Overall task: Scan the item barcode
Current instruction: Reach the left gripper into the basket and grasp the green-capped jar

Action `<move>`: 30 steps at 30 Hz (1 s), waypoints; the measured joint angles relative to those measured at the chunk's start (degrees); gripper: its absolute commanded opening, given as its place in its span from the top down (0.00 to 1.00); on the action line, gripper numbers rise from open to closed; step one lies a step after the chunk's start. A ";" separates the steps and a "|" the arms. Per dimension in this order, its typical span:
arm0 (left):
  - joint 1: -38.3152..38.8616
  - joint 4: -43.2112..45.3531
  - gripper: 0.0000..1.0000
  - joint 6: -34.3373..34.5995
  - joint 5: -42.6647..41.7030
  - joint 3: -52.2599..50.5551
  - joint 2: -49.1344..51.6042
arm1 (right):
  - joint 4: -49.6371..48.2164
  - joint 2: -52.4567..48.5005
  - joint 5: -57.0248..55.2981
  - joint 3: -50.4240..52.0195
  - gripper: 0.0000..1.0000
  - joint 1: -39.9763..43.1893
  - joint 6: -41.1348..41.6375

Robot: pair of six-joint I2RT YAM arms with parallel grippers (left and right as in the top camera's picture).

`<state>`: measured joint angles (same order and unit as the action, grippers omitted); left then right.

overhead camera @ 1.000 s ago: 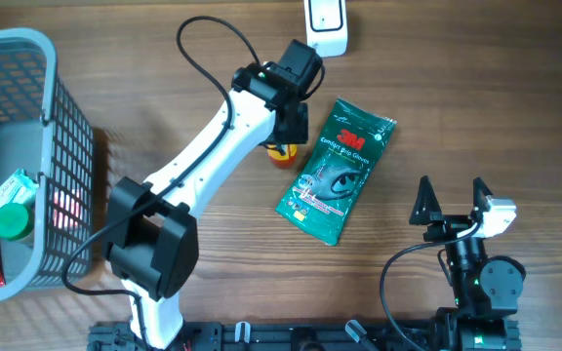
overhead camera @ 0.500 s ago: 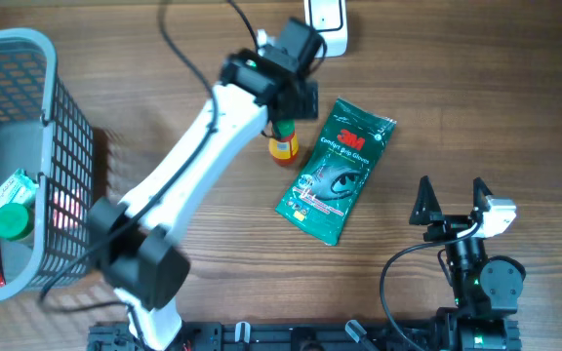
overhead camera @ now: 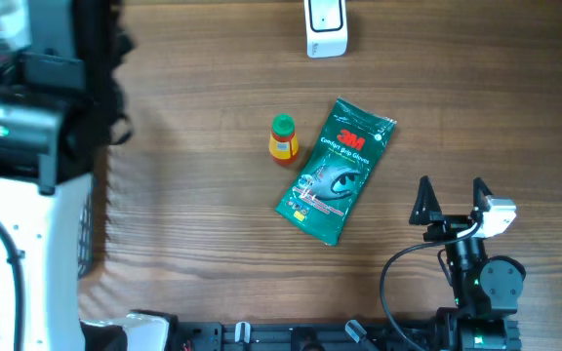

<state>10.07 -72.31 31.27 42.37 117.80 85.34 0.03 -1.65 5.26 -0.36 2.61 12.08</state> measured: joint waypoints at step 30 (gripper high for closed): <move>-50.38 -1.44 0.00 37.07 -21.42 -31.15 1.40 | 0.00 0.00 -0.22 0.00 0.00 0.00 0.00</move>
<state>-40.32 -73.76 68.34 20.95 86.65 86.74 0.03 -1.65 5.04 -0.36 2.61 12.08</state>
